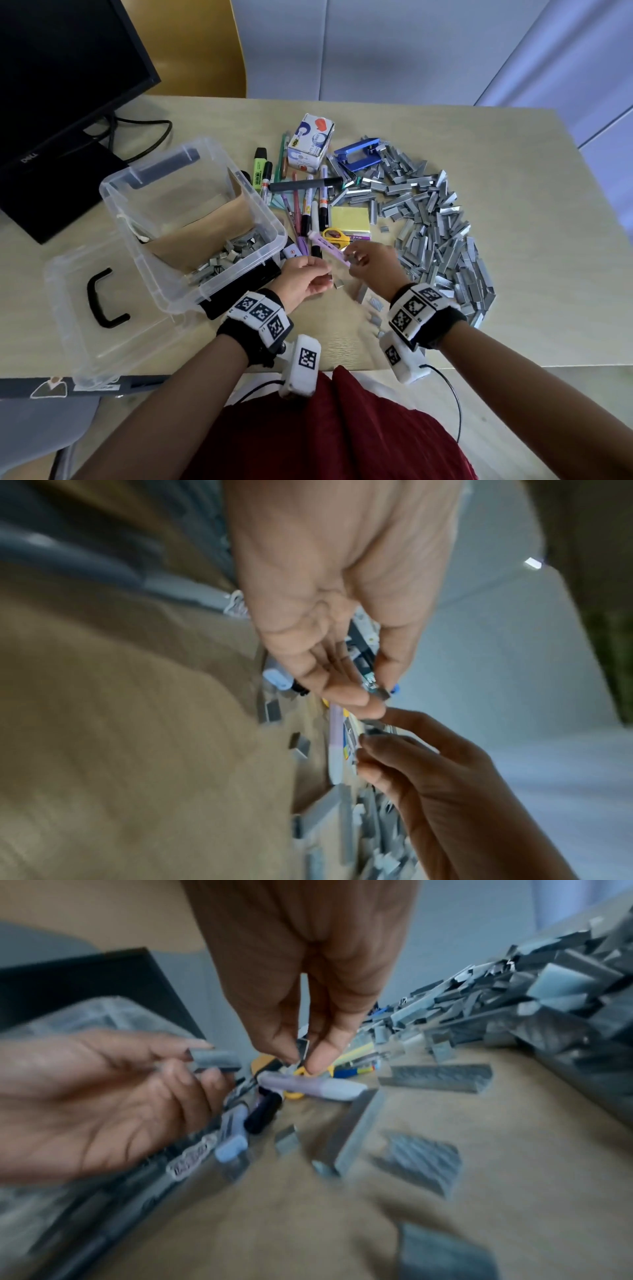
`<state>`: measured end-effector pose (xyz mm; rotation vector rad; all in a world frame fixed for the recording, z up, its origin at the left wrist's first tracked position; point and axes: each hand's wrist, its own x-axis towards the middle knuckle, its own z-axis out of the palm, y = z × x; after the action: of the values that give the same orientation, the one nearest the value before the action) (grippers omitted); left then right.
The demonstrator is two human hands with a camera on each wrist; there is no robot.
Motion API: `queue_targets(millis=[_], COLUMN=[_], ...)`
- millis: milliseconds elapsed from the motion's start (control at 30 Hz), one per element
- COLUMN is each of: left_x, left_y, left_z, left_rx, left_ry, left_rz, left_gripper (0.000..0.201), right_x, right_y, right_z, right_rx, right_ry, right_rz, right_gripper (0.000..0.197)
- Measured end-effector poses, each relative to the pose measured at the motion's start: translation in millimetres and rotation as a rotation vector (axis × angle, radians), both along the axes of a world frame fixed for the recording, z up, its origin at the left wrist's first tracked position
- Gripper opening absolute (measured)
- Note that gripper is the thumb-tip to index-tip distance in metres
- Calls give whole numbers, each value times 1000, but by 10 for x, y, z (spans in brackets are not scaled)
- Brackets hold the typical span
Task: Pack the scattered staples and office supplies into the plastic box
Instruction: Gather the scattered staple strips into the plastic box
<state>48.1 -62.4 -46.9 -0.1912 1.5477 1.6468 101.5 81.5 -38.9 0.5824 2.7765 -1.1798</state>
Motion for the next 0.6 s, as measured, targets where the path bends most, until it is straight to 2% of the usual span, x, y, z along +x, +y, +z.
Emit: queue_targets(millis=[100, 167, 267, 400, 467, 600], left_x=[-19, -42, -49, -21, -19, -63], left_y=[14, 17, 32, 65, 67, 26], left_z=[3, 0, -1, 23, 18, -82], left_rx=[147, 175, 198, 241, 212, 78], left_ry=[-185, -279, -411, -455, -449, -506], left_rz=[107, 124, 148, 176, 186, 184], left_gripper=[12, 22, 38, 45, 39, 38], right_x=[-3, 1, 26, 33, 16, -59], right_y=[18, -18, -120, -243, -257, -177], right_z=[172, 281, 354, 326, 304, 238], right_rx=[-20, -32, -9, 28, -2, -6], right_ry=[120, 207, 252, 148, 119, 54], right_rz=[-42, 8, 216, 435, 426, 215], right_gripper=[23, 22, 20, 26, 27, 21])
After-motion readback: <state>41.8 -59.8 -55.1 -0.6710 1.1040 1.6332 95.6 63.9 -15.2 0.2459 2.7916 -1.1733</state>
